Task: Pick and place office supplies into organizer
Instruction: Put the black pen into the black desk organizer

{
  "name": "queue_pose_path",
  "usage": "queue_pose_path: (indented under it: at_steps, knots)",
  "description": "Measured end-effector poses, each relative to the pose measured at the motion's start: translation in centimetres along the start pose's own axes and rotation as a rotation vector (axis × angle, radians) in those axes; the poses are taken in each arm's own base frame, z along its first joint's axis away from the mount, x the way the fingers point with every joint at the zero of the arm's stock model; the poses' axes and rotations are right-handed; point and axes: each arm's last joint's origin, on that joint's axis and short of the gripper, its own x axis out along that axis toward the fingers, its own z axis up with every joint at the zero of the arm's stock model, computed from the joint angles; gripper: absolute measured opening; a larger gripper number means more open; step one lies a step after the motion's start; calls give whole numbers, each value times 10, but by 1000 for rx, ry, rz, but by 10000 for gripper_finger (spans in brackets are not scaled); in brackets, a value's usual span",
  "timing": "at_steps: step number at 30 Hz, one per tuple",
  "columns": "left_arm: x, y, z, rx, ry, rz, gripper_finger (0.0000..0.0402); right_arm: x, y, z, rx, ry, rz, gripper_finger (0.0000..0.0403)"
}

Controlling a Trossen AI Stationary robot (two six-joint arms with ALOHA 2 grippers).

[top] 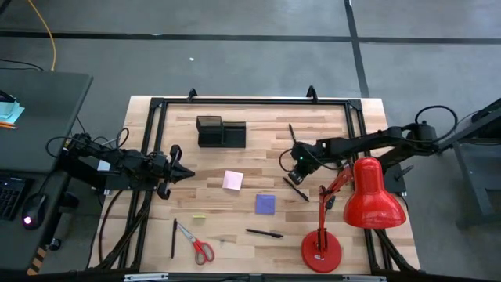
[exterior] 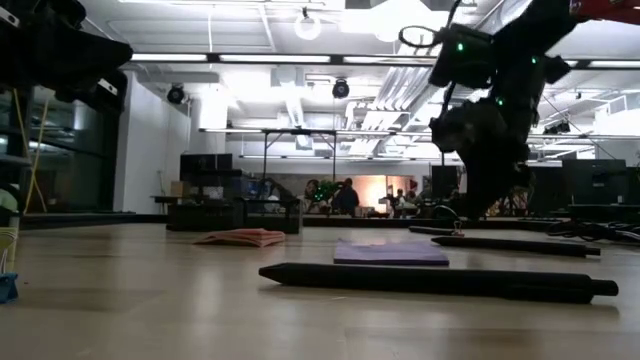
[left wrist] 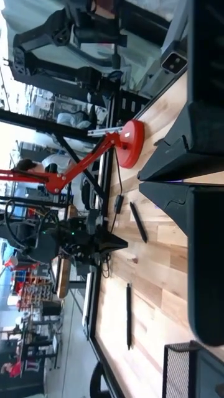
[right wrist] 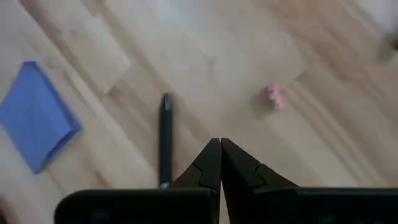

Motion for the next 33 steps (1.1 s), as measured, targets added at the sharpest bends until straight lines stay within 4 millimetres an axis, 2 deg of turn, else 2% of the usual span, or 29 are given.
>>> queue_pose_path:
  at_steps: [4,8,15,23,33]
  knots:
    - [0,0,0,0,3,-7,1,-9,14,5,4,-20,48,0]
    - [0,0,0,0,3,-7,1,-8,24,4,-13,-7,56,4]
    - [1,0,-2,6,22,-5,1,4,32,3,-16,25,23,49]
    - [4,0,-6,9,69,3,1,19,43,11,-19,91,8,108]
    - [4,-1,-6,-7,73,3,1,17,66,12,-42,132,-69,130]
